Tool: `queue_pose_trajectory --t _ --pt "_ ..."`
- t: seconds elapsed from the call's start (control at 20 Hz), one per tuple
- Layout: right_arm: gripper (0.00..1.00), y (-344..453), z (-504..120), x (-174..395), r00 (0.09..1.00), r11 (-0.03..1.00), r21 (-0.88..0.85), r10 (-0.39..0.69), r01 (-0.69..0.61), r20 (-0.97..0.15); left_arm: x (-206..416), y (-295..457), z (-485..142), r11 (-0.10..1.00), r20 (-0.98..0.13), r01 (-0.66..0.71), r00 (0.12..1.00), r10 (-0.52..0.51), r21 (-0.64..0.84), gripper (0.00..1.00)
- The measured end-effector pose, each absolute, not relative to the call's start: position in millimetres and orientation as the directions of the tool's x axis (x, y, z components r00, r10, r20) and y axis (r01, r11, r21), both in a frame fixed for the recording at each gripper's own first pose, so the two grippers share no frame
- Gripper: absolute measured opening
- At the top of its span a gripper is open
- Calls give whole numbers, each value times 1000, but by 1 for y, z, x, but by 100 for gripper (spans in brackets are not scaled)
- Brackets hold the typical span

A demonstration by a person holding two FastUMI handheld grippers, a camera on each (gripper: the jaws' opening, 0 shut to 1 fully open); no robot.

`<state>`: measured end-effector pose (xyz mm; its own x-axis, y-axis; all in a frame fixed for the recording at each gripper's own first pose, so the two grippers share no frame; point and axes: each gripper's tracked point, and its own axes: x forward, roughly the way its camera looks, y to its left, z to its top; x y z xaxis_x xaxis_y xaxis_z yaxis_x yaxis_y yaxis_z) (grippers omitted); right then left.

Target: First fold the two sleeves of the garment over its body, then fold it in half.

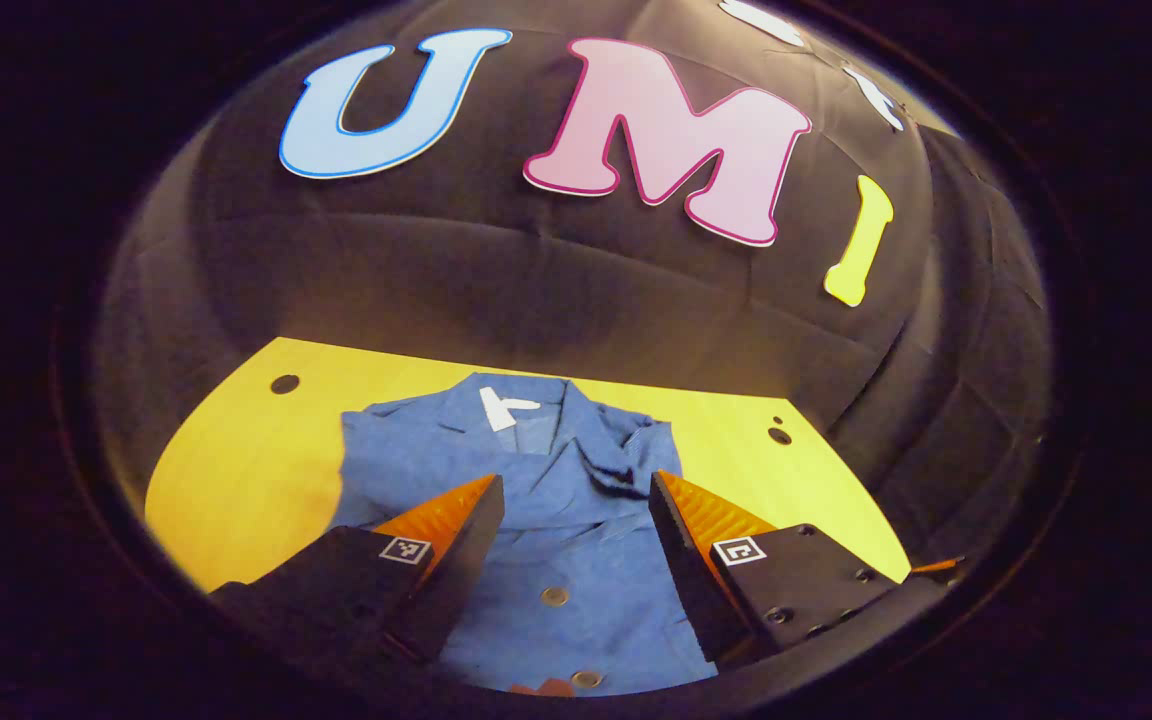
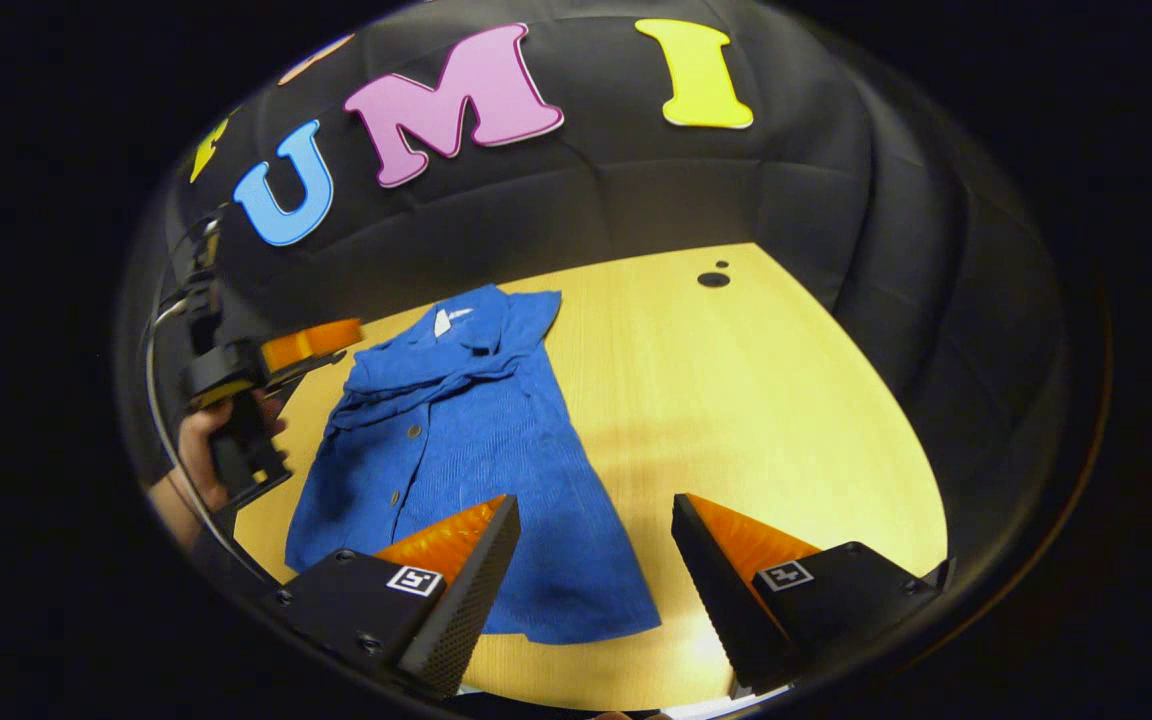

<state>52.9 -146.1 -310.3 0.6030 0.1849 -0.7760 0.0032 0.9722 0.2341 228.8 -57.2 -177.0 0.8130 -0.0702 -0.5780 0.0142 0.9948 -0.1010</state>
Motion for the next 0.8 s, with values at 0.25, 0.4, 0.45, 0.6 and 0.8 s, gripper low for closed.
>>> queue_pose_trajectory --t 0.25,0.4,0.45,0.6,0.8 --pt "99 -138 -370 26 439 984 177 157 4 -884 68 29 -234 990 -757 -132 651 57 -39 85" --pt "99 -141 -395 13 370 991 136 123 11 -921 6 59 -274 983 -845 -182 523 112 18 86" --pt "99 -142 -398 12 359 992 124 112 12 -927 -8 66 -288 983 -865 -178 487 119 35 85" --pt "99 -142 -412 3 305 996 92 88 -3 -948 -23 65 -318 986 -909 -167 404 97 32 85" --pt "99 -139 -414 1 300 998 37 50 -46 -953 -17 55 -316 988 -912 -155 401 86 26 81"
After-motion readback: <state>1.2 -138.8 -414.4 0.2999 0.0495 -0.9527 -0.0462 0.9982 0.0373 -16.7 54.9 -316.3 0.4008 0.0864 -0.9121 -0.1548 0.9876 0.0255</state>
